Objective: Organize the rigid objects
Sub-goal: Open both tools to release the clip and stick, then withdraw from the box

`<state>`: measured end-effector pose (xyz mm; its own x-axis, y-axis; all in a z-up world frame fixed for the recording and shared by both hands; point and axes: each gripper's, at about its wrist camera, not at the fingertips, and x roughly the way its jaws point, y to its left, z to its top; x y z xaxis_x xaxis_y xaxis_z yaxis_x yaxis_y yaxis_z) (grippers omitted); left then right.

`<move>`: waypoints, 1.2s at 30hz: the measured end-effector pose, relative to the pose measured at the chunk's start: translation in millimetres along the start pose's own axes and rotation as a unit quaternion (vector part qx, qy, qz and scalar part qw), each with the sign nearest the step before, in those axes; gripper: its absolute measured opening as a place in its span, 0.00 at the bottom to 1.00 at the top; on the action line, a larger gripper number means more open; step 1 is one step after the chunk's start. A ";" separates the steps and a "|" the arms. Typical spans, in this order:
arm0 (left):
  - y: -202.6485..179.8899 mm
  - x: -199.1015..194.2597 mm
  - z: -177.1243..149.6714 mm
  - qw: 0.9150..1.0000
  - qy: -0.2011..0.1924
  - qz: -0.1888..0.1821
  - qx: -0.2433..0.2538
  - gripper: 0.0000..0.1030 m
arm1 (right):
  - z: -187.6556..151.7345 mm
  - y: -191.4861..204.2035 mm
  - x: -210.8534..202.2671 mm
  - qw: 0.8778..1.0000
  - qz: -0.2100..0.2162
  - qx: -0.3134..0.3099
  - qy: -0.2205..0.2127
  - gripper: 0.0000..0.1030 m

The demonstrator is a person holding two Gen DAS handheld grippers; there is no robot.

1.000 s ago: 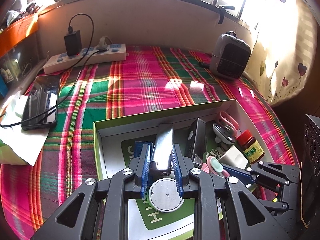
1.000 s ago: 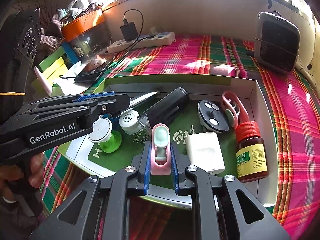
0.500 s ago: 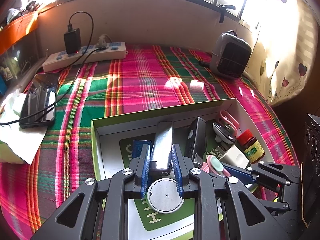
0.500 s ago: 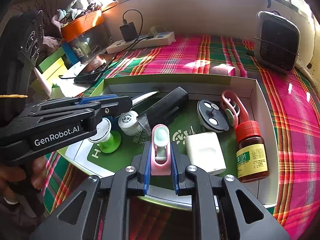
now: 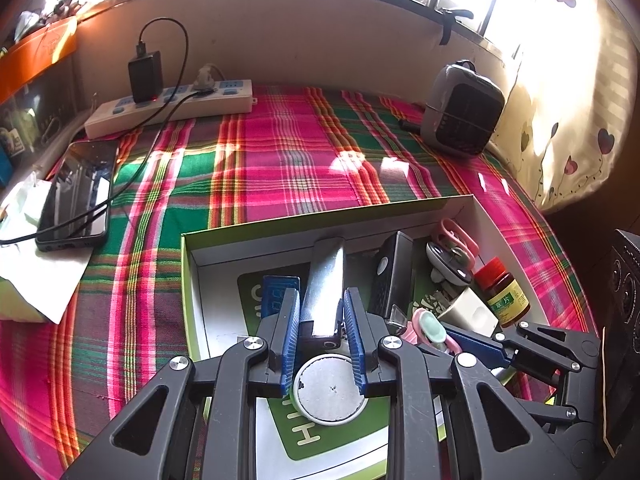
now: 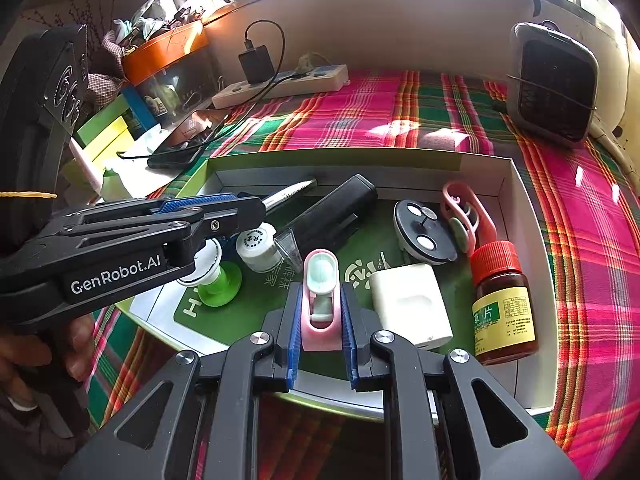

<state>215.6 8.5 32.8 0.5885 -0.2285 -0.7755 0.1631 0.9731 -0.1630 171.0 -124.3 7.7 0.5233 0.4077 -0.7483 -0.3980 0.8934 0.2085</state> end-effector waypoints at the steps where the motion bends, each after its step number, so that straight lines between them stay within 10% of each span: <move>1: 0.4 -0.1 -0.2 1.000 0.001 0.001 -0.001 0.22 | 0.3 -0.2 0.0 1.000 0.000 0.000 0.000 0.19; 11: -1.6 -11.1 -4.4 1.000 -0.008 0.012 -0.001 0.26 | -0.2 1.5 -4.1 1.000 0.001 0.001 -0.004 0.39; 36: -30.8 -77.0 -55.8 0.997 -0.051 0.050 0.006 0.31 | -25.8 16.8 -56.0 0.997 -0.058 -0.004 -0.051 0.39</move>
<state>121.0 -2.1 63.5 0.6801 -0.1331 -0.7210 0.1083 0.9908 -0.0808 115.5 -137.1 36.9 0.6399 0.3185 -0.6994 -0.3359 0.9344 0.1182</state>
